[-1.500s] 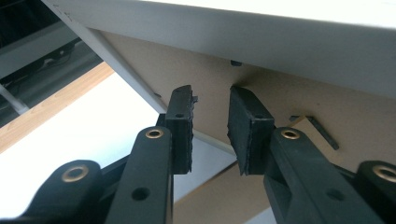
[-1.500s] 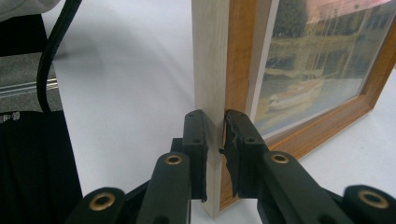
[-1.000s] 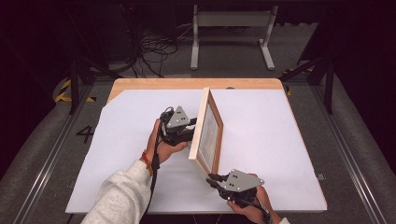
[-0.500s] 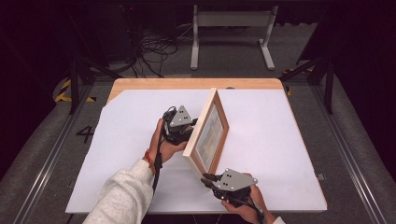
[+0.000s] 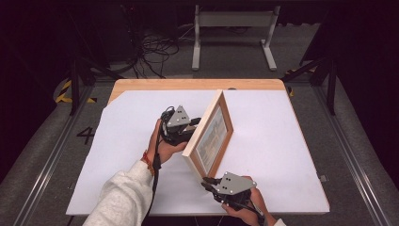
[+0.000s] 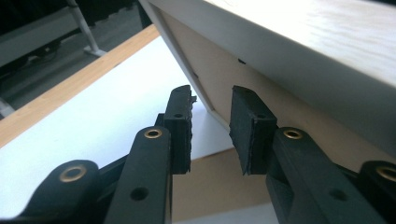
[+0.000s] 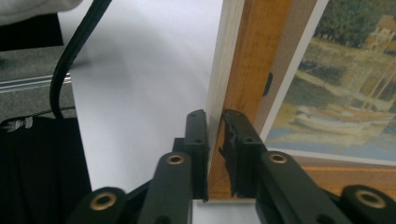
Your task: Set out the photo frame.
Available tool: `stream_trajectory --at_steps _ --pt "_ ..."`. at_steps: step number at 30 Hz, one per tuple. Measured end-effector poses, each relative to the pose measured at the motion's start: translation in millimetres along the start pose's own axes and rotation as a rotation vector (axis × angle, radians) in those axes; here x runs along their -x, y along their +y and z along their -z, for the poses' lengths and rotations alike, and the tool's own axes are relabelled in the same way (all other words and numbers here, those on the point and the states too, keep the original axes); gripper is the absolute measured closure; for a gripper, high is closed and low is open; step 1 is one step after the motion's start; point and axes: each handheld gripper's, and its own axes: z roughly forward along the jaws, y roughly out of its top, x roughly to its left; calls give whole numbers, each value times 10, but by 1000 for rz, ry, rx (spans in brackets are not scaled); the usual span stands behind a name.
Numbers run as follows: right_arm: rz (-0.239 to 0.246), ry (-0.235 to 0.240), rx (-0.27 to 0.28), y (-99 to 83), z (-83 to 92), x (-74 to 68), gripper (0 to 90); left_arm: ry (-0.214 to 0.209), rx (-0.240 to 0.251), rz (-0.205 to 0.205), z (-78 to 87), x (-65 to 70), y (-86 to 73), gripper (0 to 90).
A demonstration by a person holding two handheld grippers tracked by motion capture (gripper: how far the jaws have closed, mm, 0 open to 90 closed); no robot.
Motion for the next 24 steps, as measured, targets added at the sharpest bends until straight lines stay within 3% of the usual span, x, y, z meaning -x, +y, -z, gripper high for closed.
stream_trajectory --at_steps 7,9,11,14,18,24 --pt "-15 -5 -29 -79 115 123 824 50 29 32 330 -26 -160 665" --pt "-52 -19 -49 -157 121 213 822 83 21 28 413 -2 -224 660" --pt "-88 -25 -59 -222 107 292 820 78 19 28 509 48 -336 654" --pt "-97 -30 -78 -280 75 348 811 70 -8 15 596 168 -506 642" --pt "-101 -24 -86 -313 45 381 812 29 -45 18 673 362 -742 628" --pt "-84 -5 -92 -302 -5 340 815 -16 -55 42 691 618 -887 614"
